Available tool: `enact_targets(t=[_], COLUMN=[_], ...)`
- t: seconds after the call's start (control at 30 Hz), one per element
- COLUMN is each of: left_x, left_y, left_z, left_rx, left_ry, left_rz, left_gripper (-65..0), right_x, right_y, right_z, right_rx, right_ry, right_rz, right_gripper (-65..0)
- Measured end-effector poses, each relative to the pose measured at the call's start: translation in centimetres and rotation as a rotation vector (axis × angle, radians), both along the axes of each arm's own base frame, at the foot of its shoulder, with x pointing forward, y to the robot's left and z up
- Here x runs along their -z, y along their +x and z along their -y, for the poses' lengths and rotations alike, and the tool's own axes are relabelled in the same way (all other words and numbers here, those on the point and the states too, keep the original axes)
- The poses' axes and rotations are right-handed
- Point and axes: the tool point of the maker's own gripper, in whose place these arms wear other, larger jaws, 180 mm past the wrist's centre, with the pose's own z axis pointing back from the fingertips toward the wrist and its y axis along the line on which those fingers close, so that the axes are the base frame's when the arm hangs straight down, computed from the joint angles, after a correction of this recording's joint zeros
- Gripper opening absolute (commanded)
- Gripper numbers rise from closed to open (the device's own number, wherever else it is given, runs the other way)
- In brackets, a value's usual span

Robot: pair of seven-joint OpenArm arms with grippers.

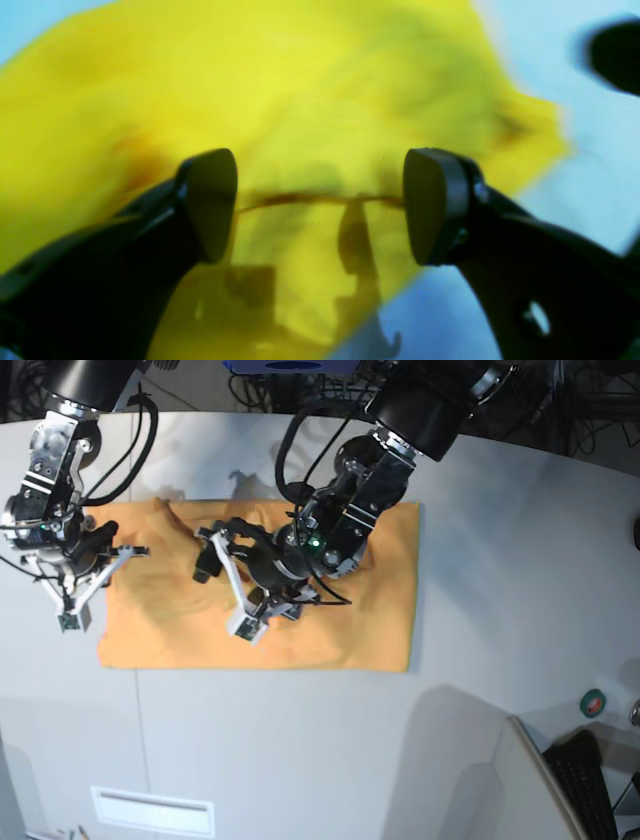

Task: Layout the t-shirt on the table in an organized manner, then fold the t-shirt properly
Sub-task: 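Carry the strip end with the left gripper toward the right gripper, then release the folded end and move the left gripper to the fold edge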

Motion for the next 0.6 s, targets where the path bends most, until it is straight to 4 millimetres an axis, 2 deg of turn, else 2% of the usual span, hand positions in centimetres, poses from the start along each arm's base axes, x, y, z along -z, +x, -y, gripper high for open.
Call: enact_targets(t=[0.07, 0.1, 0.13, 0.2, 0.3, 0.37, 0.47, 0.53, 0.6], left_x=[-1.9, -2.9, -3.9, -5.1, -3.6, -2.0, 0.1, 1.3, 2.2], left_y=[0.5, 1.1, 2.1, 4.2, 6.1, 6.6, 6.9, 6.7, 6.1], left_z=[0.1, -0.6, -1.9, -6.3, -14.1, -17.5, -19.8, -20.5, -20.5], left_rx=[-0.008, -0.033, -0.076, -0.202, -0.387, -0.450, -0.462, -0.472, -0.467], left_ry=[-0.033, -0.041, -0.063, -0.064, 0.016, 0.068, 0.114, 0.132, 0.140], left_rz=[0.045, 0.074, 0.099, 0.145, 0.128, 0.092, 0.045, 0.015, -0.011], left_gripper=[-29.3, -36.0, -44.9, -65.0, -65.0, -65.0, -65.0, -65.0, -65.0], right_x=[0.0, 0.1, 0.1, 0.2, 0.2, 0.2, 0.1, 0.1, 0.1], right_y=[-0.1, -0.2, -0.2, -0.3, -0.4, -0.4, -0.2, -0.2, -0.2], right_z=[0.1, 0.1, 0.2, 0.1, 0.2, 0.1, 0.0, 0.1, 0.0], right_rx=[0.000, 0.000, 0.000, -0.001, 0.001, 0.001, 0.001, 0.001, 0.001], right_ry=[-0.004, -0.005, -0.006, -0.004, -0.007, -0.003, 0.000, 0.000, 0.000], right_rz=[-0.003, -0.005, -0.007, -0.008, -0.011, -0.009, -0.006, -0.005, -0.005], right_gripper=[-65.0, -65.0, -65.0, -65.0, -65.0, -65.0, -65.0, -65.0, -65.0])
